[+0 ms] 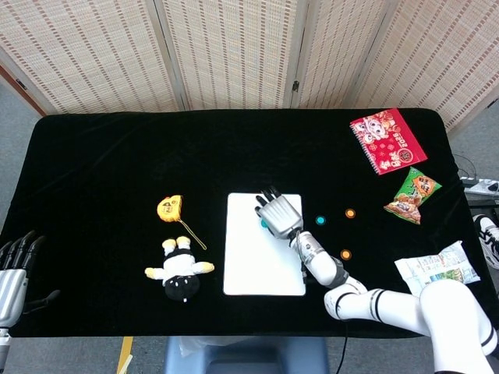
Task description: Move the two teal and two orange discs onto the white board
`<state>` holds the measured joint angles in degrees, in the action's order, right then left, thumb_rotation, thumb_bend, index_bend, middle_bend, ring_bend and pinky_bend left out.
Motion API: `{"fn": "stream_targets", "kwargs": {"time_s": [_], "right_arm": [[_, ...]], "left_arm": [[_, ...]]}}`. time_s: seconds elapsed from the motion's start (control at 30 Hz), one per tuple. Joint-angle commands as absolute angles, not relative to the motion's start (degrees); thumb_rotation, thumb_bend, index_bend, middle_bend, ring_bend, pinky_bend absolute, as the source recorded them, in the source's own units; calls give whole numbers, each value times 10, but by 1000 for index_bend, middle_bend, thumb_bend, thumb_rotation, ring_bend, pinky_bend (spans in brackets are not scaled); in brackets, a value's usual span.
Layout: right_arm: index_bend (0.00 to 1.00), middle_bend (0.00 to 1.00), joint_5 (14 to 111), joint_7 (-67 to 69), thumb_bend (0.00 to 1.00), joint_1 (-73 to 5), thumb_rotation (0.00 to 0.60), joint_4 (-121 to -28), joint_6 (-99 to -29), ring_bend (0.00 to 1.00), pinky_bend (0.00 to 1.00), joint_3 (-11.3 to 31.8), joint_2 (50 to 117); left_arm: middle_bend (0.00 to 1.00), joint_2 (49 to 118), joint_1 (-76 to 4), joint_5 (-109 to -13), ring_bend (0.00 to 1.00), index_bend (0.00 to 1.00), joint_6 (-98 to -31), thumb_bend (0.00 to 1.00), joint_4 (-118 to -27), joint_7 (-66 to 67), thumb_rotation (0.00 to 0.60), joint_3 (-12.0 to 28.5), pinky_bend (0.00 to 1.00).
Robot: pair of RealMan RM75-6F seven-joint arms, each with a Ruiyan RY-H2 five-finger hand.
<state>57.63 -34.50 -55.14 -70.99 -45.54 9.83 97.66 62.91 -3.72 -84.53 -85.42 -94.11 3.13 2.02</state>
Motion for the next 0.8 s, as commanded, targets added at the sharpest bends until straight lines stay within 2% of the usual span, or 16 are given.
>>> {"fn": "stream_targets", "kwargs": {"time_s": [0.03, 0.1, 0.2, 0.37, 0.53, 0.8], "right_arm": [[341, 127, 562, -360, 301, -565, 600, -697, -449, 48, 0, 104, 990], [266, 117, 559, -363, 301, -567, 600, -701, -453, 46, 0, 107, 989], [220, 115, 566, -351, 301, -556, 600, -722, -474, 46, 0, 109, 970], [218, 115, 577, -322, 300, -516, 600, -778, -514, 53, 0, 103, 903], [244, 115, 585, -305, 301, -473, 600, -811, -536, 61, 0, 77, 846], [269, 116, 593, -251, 301, -428, 600, -765, -529, 57, 0, 43, 844]], "left_arm": [[0, 628, -37, -846, 6, 0, -855, 130, -941, 31, 600, 20, 0], [0, 627, -35, -846, 6, 0, -856, 130, -941, 30, 600, 20, 0], [0, 627, -33, -844, 6, 0, -857, 130, -939, 27, 600, 19, 0], [0, 629, -35, -841, 6, 0, -851, 130, -934, 23, 600, 19, 0], [0, 634, -41, -848, 6, 0, -847, 129, -935, 25, 600, 19, 0], [0, 632, -43, -855, 5, 0, -849, 130, -943, 28, 600, 20, 0]]}}
